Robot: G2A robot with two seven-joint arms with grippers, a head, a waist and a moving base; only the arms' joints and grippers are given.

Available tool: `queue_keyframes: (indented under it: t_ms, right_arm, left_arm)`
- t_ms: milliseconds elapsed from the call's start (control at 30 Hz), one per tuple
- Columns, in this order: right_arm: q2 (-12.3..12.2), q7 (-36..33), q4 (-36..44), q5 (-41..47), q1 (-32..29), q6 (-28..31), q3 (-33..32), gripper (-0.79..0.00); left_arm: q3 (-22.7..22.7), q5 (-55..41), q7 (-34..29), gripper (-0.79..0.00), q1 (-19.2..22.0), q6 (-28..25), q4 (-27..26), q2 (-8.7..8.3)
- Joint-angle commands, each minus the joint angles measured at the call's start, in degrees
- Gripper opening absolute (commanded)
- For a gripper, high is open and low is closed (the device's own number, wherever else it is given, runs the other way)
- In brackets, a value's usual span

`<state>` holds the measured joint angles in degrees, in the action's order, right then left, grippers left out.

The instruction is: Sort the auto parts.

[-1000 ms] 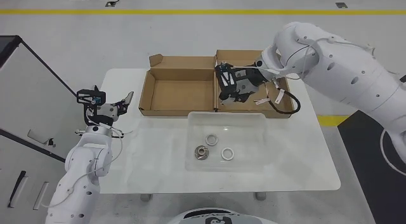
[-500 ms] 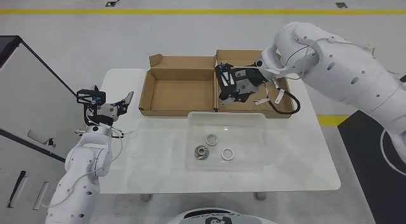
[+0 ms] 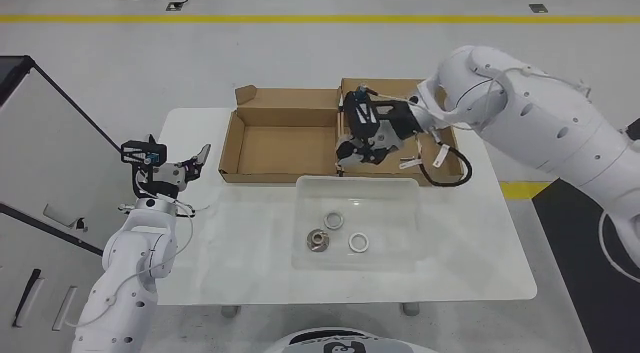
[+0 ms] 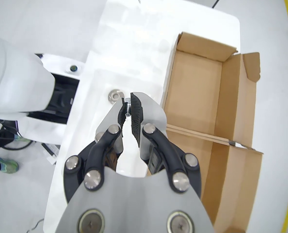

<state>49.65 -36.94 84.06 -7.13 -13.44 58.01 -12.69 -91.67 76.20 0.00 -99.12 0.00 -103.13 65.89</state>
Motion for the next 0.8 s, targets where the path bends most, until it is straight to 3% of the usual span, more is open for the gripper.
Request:
queue_keyframes:
  t_ms: [0,533,767]
  right_arm:
    - [-0.91,1.56,1.20,1.91,-0.96,-0.01,-0.83,-0.785]
    - [-8.33,10.66,8.01,9.36,-12.17,-0.01,-12.89,-0.785]
    - [-9.75,12.36,11.80,12.69,-16.38,-0.01,-18.81,-0.785]
  left_arm:
    - [0.00,0.00,0.00,0.000,0.00,0.00,0.00,0.00]
    - [0.00,0.00,0.00,0.000,0.00,0.00,0.00,0.00]
    - [0.00,0.00,0.00,0.000,0.00,0.00,0.00,0.00]
